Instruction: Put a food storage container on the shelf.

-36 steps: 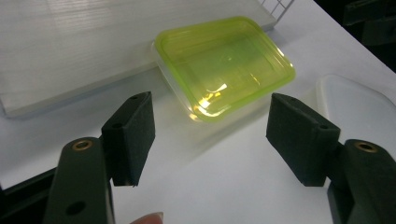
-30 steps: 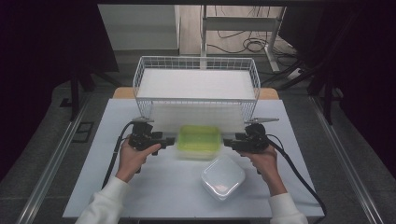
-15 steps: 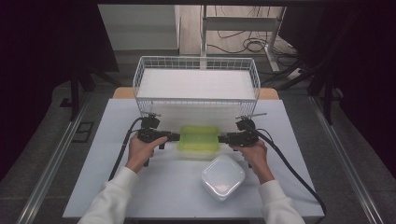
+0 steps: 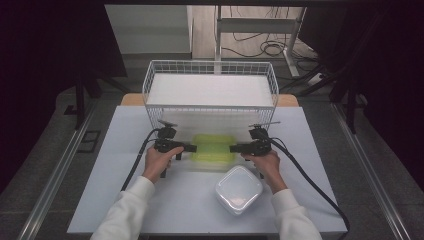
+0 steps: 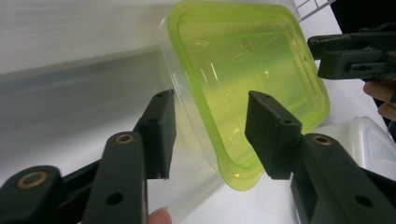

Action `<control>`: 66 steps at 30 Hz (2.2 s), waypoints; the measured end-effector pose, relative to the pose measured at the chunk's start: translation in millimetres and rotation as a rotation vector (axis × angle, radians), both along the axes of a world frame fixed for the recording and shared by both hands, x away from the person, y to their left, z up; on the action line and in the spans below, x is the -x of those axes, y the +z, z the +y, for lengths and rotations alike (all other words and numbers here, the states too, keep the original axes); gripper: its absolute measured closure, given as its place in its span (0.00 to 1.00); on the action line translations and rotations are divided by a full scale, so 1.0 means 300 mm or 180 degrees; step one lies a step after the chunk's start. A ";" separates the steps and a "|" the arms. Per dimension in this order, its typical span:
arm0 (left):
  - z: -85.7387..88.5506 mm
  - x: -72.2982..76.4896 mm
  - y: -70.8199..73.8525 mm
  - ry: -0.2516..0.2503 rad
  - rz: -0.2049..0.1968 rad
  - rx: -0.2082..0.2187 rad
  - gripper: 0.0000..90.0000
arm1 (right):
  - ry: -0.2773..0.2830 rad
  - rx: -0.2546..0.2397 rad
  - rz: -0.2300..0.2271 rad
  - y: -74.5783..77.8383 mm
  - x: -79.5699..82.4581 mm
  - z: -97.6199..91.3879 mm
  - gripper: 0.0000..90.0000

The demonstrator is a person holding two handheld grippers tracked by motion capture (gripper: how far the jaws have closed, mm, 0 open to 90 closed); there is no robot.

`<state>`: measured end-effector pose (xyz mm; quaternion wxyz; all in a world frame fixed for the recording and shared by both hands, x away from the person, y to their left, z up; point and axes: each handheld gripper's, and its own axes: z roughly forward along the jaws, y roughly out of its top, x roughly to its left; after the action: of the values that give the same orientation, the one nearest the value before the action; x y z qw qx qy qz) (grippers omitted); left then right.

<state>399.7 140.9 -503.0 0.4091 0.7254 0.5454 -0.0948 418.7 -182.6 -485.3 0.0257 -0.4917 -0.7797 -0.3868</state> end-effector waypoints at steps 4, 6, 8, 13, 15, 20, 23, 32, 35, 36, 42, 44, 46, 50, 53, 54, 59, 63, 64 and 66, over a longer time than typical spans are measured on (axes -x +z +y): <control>0.000 -0.006 -0.013 -0.0008 0.0072 0.0071 0.65 | -0.0037 0.0032 0.0050 -0.008 -0.007 0.003 0.62; -0.001 -0.007 -0.016 0.0000 0.0088 0.0076 0.68 | -0.0042 0.0032 0.0124 -0.018 -0.009 0.006 0.64; -0.003 -0.010 -0.023 -0.0014 0.0134 0.0113 0.70 | -0.0027 0.0010 0.0165 -0.026 -0.010 0.009 0.67; -0.001 -0.013 -0.033 0.0003 0.0193 0.0136 0.78 | -0.0051 -0.0029 0.0254 -0.033 -0.015 0.008 0.71; 0.002 -0.015 -0.036 0.0012 0.0248 0.0213 0.82 | -0.0083 -0.0070 0.0318 -0.029 -0.018 0.005 0.75; 0.011 -0.008 -0.035 -0.0026 0.0244 0.0326 0.88 | -0.0050 -0.0138 0.0344 -0.013 -0.012 -0.001 0.82; 0.006 0.000 -0.030 -0.0073 0.0204 0.0277 0.89 | -0.0020 -0.0127 0.0297 -0.004 -0.008 -0.004 0.85; -0.003 0.038 0.010 -0.0140 -0.0044 0.0296 0.89 | 0.0086 -0.0177 0.0078 0.023 0.018 -0.030 0.86; -0.008 0.060 0.041 -0.0154 -0.0176 0.0294 0.89 | 0.0125 -0.0189 -0.0034 0.044 0.037 -0.038 0.86; -0.008 0.060 0.041 -0.0154 -0.0176 0.0294 0.89 | 0.0125 -0.0189 -0.0034 0.044 0.037 -0.038 0.86; -0.012 0.085 0.100 -0.0207 -0.0379 0.0252 0.89 | 0.0175 -0.0217 -0.0228 0.090 0.069 -0.047 0.86; -0.014 0.098 0.128 -0.0236 -0.0487 0.0217 0.89 | 0.0213 -0.0195 -0.0345 0.111 0.083 -0.049 0.85; -0.014 0.103 0.135 -0.0236 -0.0510 0.0215 0.89 | 0.0231 -0.0189 -0.0435 0.128 0.094 -0.051 0.85; -0.007 0.124 0.165 -0.0269 -0.0644 0.0253 0.89 | 0.0256 -0.0199 -0.0539 0.153 0.111 -0.051 0.85; -0.004 0.137 0.180 -0.0293 -0.0707 0.0266 0.88 | 0.0271 -0.0216 -0.0624 0.174 0.127 -0.051 0.85; -0.003 0.144 0.186 -0.0295 -0.0734 0.0268 0.88 | 0.0279 -0.0222 -0.0642 0.179 0.133 -0.052 0.85; -0.007 0.175 0.208 -0.0344 -0.0849 0.0202 0.88 | 0.0314 -0.0184 -0.0751 0.198 0.165 -0.052 0.85; -0.002 0.205 0.231 -0.0369 -0.0963 0.0202 0.88 | 0.0364 -0.0136 -0.0898 0.223 0.199 -0.051 0.85; -0.002 0.205 0.231 -0.0369 -0.0963 0.0202 0.88 | 0.0364 -0.0136 -0.0898 0.223 0.199 -0.051 0.85; 0.000 0.219 0.243 -0.0387 -0.1007 0.0196 0.88 | 0.0388 -0.0139 -0.0959 0.232 0.210 -0.050 0.85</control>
<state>334.0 140.8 -430.2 0.5054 0.7501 0.4260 -0.0207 355.9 -197.6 -415.7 -0.0574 -0.3792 -0.7946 -0.4707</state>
